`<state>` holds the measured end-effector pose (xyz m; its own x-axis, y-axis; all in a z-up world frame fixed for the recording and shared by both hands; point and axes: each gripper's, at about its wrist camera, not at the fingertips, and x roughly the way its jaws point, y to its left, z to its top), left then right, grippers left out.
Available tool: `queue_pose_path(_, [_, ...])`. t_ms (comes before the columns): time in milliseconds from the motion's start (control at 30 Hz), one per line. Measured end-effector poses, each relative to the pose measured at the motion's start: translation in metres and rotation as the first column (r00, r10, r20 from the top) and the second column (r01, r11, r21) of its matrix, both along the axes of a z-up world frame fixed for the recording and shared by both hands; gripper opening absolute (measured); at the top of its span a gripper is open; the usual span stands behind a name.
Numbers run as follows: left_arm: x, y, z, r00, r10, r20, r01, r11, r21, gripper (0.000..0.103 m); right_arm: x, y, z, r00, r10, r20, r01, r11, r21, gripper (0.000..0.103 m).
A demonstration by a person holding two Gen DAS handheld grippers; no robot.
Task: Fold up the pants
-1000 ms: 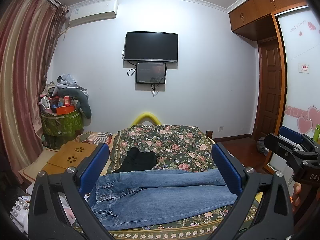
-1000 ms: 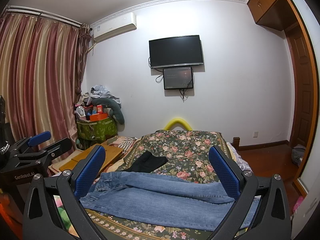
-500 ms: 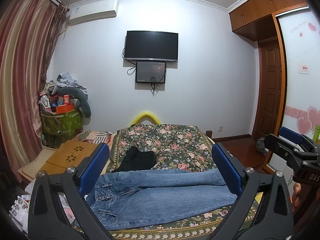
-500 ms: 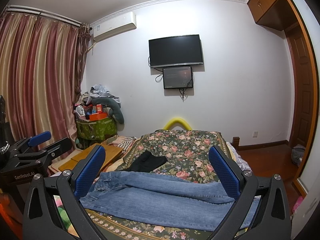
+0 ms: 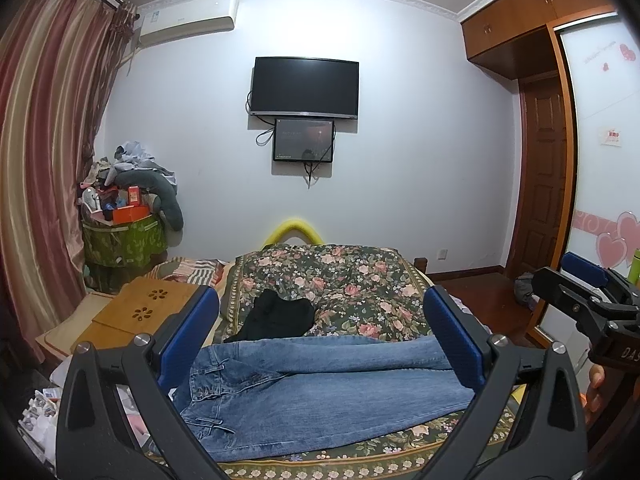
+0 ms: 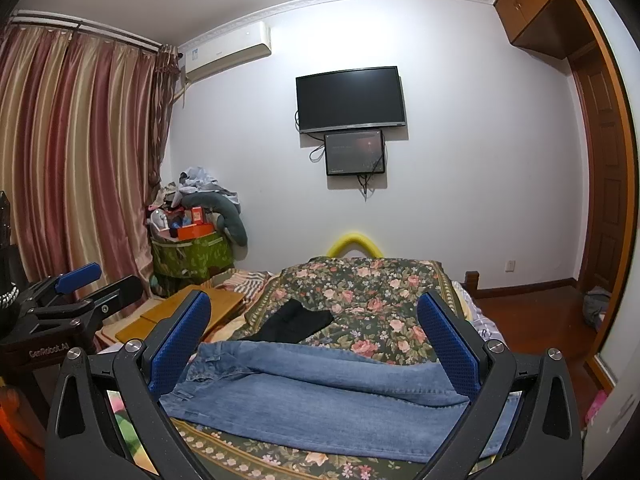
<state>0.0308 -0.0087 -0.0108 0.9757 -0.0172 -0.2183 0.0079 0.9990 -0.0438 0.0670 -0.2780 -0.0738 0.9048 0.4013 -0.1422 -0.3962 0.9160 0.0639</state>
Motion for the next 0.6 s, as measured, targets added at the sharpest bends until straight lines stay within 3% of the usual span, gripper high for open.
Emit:
queue_pose_path(267, [0.026, 0.013, -0.005, 0.999, 0.012, -0.032, -0.012, 1.000, -0.003, 0.103, 0.024, 0.007, -0.007, 0.999, -0.002, -0.032, 0.002, 1.000, -0.021, 0.103])
queue_pose_path(500, [0.087, 0.042, -0.015, 0.992, 0.035, -0.119, -0.036, 0.999, -0.004, 0.103, 0.067, 0.017, -0.020, 0.997, 0.006, -0.071, -0.011, 0.998, -0.066, 0.103])
queue_pose_path(600, [0.119, 0.062, -0.023, 0.984, 0.085, -0.159, -0.090, 0.996, -0.024, 0.103, 0.097, 0.023, -0.028, 0.995, 0.008, -0.099, -0.017, 0.996, -0.092, 0.103])
